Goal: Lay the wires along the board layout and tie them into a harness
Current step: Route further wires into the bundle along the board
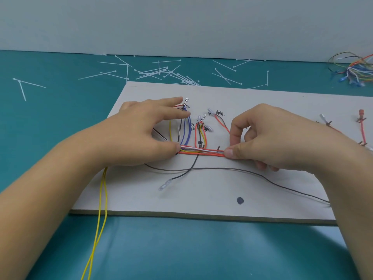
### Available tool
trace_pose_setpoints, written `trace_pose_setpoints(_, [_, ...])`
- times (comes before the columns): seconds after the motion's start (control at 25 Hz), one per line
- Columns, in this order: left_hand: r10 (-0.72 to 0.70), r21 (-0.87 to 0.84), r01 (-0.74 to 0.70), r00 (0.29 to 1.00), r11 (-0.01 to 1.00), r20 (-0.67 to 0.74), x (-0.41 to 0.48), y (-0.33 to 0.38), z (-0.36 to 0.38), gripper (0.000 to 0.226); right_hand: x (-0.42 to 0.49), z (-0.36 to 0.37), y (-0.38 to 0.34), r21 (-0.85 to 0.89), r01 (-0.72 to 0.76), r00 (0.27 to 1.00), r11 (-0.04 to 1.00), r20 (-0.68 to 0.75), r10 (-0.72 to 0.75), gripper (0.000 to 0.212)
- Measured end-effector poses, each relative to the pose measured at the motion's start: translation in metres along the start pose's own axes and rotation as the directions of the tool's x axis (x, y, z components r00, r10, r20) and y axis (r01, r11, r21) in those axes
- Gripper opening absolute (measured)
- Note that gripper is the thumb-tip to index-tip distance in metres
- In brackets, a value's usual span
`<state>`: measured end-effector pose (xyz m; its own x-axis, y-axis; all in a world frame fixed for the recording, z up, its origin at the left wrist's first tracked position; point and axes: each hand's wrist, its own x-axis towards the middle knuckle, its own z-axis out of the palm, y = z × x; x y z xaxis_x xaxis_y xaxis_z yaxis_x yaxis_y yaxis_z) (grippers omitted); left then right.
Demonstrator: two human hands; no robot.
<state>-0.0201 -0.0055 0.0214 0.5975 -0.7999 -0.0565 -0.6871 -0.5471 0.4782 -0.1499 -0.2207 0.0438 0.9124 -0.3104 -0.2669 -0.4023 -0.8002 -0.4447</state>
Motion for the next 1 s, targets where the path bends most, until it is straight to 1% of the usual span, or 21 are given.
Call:
trace_pose_setpoints(0.24, [-0.013,0.085,0.010,0.999,0.996,0.035,0.009,0.002,0.002,0.080,0.001,0.000,0.000,-0.013,0.006,1.000,1.000,0.008,-0.006,0.025])
trace_pose_setpoints(0.4, [-0.020,0.040,0.017,0.998,0.999,0.056,0.012,-0.004,0.003,0.081,0.001,0.000,0.001,-0.022,0.007,1.000,1.000,0.011,-0.006,0.025])
trace_pose_setpoints(0.52, [-0.017,-0.007,0.017,0.999,1.000,0.042,0.013,-0.006,0.006,0.076,0.002,0.001,0.001,-0.018,0.012,1.000,1.000,0.010,-0.012,0.024])
trace_pose_setpoints(0.6, [-0.015,0.025,0.014,0.999,1.000,0.038,0.013,-0.005,0.006,0.075,0.002,0.000,0.002,-0.019,0.019,1.000,1.000,0.014,-0.019,0.021])
trace_pose_setpoints(0.72, [-0.015,0.067,0.010,0.997,0.998,0.070,0.013,-0.007,0.004,0.075,0.002,-0.003,0.006,0.008,0.033,0.999,0.999,0.016,-0.034,0.009])
trace_pose_setpoints(0.88, [-0.011,0.008,0.010,0.997,1.000,0.072,0.011,-0.024,-0.002,0.080,0.002,-0.007,0.013,0.076,0.003,0.999,0.997,0.048,-0.006,0.010])
trace_pose_setpoints(1.0, [0.025,-0.020,-0.024,0.998,0.999,0.055,0.010,-0.029,-0.004,0.076,0.001,-0.009,0.016,0.045,-0.023,0.999,0.999,0.048,0.021,0.012])
